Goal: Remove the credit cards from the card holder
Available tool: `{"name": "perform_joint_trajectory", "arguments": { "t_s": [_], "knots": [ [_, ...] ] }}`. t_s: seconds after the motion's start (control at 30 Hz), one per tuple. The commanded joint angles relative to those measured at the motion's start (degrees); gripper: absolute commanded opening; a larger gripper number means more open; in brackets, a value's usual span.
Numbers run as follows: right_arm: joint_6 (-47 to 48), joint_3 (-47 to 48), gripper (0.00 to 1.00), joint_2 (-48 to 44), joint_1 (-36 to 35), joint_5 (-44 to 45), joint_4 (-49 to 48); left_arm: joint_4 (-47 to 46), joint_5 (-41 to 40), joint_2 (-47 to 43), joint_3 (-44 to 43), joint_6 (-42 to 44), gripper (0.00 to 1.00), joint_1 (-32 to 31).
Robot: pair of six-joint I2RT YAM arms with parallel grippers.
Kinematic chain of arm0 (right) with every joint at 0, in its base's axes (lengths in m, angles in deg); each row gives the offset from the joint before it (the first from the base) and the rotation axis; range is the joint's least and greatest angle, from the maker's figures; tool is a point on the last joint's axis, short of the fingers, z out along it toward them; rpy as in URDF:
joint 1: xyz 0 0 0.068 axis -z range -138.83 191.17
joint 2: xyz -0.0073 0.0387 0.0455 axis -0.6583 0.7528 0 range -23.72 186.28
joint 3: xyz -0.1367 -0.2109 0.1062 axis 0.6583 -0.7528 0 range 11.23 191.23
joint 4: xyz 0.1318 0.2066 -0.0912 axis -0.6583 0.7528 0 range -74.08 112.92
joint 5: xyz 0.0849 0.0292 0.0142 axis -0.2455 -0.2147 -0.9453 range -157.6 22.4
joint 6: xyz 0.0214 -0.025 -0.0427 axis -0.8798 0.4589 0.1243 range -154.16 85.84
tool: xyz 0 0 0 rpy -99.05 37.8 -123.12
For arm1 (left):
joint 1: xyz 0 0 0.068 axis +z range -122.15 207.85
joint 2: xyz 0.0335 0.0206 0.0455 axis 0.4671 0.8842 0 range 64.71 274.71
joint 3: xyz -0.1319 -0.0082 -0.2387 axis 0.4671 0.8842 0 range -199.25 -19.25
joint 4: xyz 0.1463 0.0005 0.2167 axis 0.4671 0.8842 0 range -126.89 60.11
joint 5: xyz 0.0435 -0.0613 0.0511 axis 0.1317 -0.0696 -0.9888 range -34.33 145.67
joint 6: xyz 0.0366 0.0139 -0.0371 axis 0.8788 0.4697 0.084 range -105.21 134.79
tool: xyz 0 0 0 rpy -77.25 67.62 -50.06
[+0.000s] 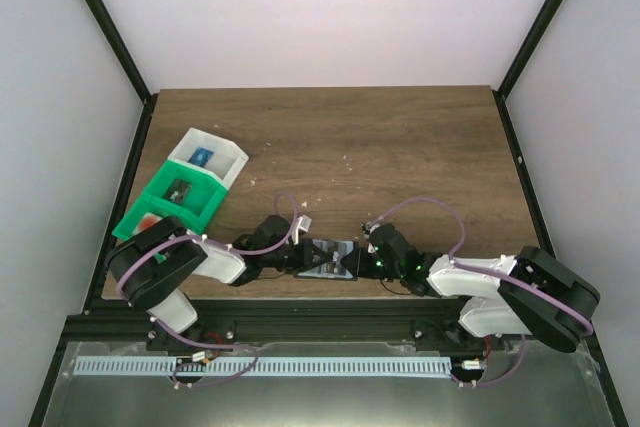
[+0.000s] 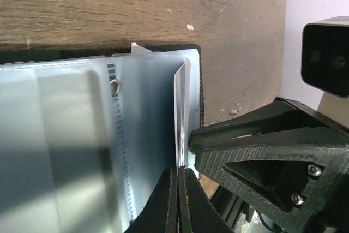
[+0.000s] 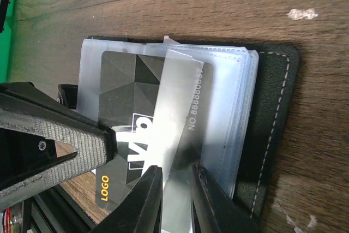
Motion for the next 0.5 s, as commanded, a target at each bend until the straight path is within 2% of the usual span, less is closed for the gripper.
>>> {"name": "perform_joint_trajectory", "arguments": {
  "t_s": [0.0,0.47],
  "knots": [
    [-0.37,-0.48,0.17,-0.23,-0.43,0.3,0.19,-2.5,1.09,-0.07,0.57,0.49,0.0,-0.27],
    [-0.39,-1.09,0.17,-0.45,-0.39,0.36,0.34,1.56,0.47,-7.17,4.99,1.92,0.0,3.02]
  ]
}}
